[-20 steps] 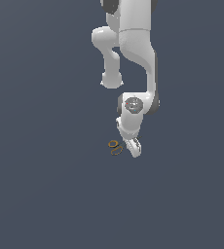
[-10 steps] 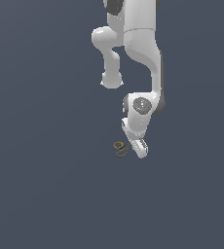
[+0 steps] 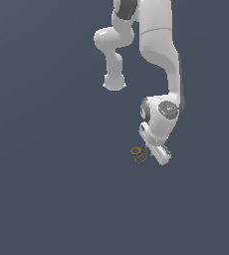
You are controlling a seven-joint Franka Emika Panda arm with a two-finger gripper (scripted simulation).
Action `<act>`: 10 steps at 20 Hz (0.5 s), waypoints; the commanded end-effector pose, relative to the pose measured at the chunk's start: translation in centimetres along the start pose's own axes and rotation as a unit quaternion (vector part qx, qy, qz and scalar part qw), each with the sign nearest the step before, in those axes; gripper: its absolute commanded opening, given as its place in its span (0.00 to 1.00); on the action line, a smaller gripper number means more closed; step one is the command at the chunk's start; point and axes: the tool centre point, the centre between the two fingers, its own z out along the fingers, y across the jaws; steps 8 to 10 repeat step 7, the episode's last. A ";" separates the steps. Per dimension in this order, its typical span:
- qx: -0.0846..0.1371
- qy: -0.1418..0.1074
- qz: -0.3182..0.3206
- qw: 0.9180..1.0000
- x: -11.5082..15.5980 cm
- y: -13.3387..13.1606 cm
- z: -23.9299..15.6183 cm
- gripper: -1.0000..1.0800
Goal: Pick up the object and move it to a goal position.
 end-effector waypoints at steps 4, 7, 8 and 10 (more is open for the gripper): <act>0.000 0.000 0.001 1.000 -1.4 -1.2 -0.2 0.00; 0.000 0.000 0.001 1.000 -1.6 -1.4 -0.3 0.00; 0.000 0.000 0.001 1.000 -1.6 -1.4 -0.3 0.00; 0.000 0.000 0.001 1.000 -1.6 -1.4 -0.3 0.00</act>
